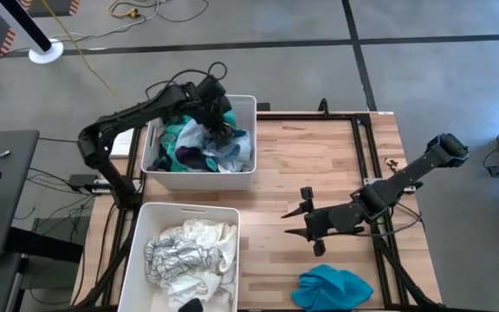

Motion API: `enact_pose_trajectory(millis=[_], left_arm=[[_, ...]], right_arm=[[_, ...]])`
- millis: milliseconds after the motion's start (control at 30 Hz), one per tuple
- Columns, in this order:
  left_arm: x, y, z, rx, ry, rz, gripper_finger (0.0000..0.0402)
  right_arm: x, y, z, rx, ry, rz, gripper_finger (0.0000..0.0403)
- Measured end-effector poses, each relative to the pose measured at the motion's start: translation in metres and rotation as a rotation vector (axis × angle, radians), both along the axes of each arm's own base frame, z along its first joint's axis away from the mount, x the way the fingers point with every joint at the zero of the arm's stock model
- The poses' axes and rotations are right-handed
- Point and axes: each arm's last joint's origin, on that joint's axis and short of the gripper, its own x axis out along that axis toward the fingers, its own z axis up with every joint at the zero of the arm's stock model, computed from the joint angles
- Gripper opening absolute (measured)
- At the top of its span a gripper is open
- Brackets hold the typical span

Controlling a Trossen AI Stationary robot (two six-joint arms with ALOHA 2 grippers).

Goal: Sort clothes
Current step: Put the gray sock into the top white laundry bin, then put the blue shorts into the top laundry bin

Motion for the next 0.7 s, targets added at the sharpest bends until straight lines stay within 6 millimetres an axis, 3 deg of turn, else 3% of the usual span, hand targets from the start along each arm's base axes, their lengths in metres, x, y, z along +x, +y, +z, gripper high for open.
enact_pose_trajectory(millis=[200,400,567,700], left_arm=[[-0.002,0.001,0.001,0.05,0.036,0.027,0.0028],[-0.001,0.0,0.009,0.098,0.034,-0.004,0.0108],[0.003,-0.006,0.035,0.153,-0.026,-0.039,0.0179],[0.006,-0.015,0.062,0.205,-0.09,-0.077,0.0202]], right_arm=[[0.0,0.0,0.0,0.006,-0.003,-0.002,0.0191],[0.0,0.0,0.001,0.009,-0.007,-0.002,0.0191],[0.0,0.0,0.001,0.008,-0.007,-0.002,0.0191],[0.0,0.0,0.0,0.007,0.003,-0.004,0.0191]])
